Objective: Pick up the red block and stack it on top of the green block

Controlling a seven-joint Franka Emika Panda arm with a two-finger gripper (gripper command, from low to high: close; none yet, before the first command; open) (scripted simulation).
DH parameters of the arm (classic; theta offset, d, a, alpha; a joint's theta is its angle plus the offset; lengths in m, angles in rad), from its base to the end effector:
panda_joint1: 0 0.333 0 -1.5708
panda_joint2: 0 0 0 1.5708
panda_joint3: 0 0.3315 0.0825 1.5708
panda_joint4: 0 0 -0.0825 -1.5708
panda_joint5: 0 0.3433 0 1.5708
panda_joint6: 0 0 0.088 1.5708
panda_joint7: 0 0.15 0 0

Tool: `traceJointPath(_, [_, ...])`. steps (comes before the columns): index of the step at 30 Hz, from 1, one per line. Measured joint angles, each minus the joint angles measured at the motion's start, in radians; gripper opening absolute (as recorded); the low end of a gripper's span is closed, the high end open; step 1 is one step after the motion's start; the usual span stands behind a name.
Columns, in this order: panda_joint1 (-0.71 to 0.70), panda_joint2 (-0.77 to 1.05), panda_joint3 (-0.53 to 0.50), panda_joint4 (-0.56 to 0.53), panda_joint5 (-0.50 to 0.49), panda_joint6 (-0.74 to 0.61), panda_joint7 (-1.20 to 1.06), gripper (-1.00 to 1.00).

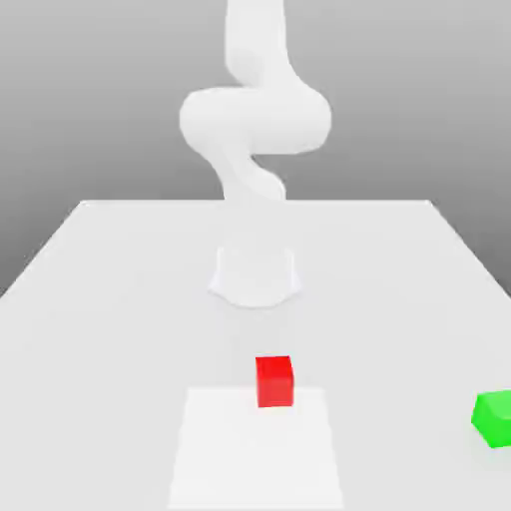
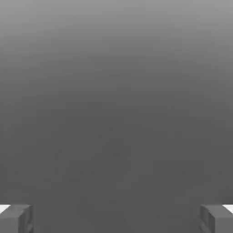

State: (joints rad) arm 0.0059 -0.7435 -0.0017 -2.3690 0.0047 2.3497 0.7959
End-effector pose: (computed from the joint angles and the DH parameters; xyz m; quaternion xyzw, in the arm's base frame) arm 0.3489 0.0015 0.6424 -0.8625 0.3615 -0.3252 0.1405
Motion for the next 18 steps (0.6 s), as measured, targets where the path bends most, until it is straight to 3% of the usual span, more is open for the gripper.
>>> traceJointPath(14, [0.044,0.404,0.015,-0.476,0.014,0.342,-0.015,0.00])
traceJointPath(18, [0.054,0.623,0.026,-0.588,0.010,0.516,-0.013,0.00])
